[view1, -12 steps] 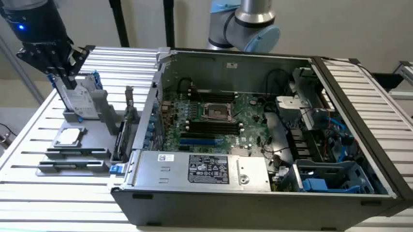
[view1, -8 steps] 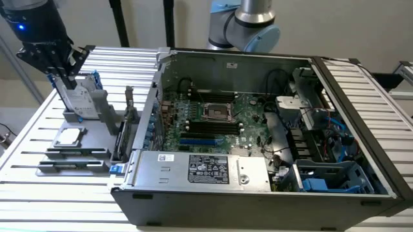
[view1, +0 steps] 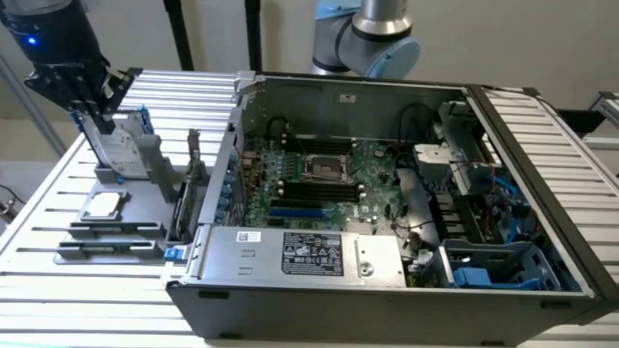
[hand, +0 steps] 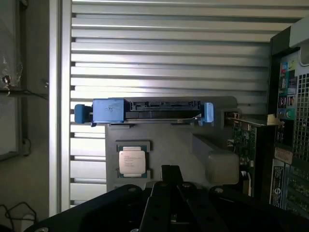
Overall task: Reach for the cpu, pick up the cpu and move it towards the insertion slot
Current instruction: 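Pick up the cpu and move it towards the insertion slot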
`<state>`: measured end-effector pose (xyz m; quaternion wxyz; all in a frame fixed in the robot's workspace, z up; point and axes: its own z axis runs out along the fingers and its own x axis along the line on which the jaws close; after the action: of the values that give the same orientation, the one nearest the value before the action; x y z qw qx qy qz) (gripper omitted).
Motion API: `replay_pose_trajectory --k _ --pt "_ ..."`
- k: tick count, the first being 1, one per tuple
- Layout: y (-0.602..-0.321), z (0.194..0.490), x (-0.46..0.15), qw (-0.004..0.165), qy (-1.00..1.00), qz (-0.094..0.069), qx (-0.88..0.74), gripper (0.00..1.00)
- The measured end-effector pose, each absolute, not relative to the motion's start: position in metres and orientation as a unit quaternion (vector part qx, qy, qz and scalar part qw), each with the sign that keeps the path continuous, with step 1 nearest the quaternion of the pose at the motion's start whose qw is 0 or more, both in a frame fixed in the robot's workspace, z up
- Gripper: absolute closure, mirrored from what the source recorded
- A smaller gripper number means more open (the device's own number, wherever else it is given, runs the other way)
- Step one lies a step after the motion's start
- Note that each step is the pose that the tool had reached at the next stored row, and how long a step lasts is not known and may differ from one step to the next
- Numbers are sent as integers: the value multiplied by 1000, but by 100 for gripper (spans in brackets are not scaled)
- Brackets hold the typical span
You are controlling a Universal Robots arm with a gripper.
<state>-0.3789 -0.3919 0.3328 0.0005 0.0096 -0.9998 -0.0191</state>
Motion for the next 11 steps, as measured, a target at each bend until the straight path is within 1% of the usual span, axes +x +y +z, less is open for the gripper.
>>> replay_pose_trajectory --k 6,11 --pt "-392 331 -384 0 -1000 -19 10 89" --pt "-394 328 -406 0 -1000 -19 10 89"
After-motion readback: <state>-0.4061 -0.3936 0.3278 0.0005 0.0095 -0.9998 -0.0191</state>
